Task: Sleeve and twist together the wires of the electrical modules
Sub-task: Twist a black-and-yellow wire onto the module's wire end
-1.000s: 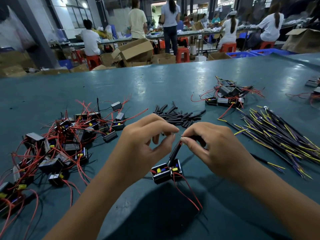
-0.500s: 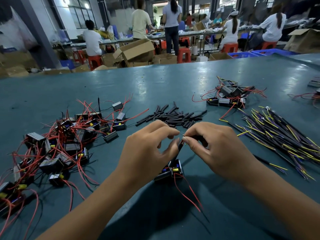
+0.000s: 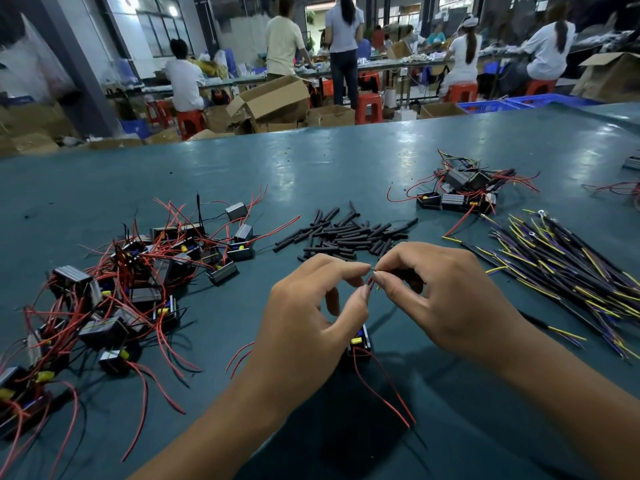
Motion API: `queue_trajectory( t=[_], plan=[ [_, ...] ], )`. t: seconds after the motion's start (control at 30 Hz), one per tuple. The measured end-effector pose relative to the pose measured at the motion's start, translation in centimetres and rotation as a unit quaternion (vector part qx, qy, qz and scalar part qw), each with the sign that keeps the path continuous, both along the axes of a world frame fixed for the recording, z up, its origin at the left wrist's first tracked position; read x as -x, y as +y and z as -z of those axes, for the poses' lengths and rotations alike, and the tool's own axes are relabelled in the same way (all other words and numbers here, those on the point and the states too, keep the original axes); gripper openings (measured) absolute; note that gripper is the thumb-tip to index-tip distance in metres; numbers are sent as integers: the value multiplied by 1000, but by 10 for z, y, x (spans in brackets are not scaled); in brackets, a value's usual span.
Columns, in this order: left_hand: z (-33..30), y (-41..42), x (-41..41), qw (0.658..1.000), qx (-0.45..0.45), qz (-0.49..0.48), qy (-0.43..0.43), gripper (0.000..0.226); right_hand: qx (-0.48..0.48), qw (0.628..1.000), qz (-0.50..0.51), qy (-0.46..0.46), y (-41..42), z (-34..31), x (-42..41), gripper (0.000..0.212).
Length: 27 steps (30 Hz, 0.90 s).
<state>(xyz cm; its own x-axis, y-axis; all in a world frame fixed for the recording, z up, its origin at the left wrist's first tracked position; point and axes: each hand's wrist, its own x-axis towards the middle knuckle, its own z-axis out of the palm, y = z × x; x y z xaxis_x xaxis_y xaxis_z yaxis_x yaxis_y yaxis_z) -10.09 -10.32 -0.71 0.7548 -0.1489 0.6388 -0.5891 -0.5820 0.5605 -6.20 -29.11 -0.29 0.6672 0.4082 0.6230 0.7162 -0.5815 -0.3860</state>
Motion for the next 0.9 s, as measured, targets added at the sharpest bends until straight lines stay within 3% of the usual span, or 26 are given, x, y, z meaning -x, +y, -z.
queue_trajectory(
  t=[0.33,0.5,0.6,0.73,0.9],
  plan=[
    [-1,21,-17,985,-98,19,-142,21,34,998,-37,-39,2,-6,6,10],
    [-5,27,-20,953,-185,4,-238,20,67,994,-55,-67,2,-10,9,12],
    [-6,30,-22,945,-207,2,-255,22,76,992,-57,-79,3,-10,10,12],
    [-7,26,-21,962,-189,34,-197,24,88,990,-56,-96,4,-11,10,13],
    [-9,21,-15,992,-47,102,48,22,86,990,-56,-101,3,-10,8,11]
  ],
)
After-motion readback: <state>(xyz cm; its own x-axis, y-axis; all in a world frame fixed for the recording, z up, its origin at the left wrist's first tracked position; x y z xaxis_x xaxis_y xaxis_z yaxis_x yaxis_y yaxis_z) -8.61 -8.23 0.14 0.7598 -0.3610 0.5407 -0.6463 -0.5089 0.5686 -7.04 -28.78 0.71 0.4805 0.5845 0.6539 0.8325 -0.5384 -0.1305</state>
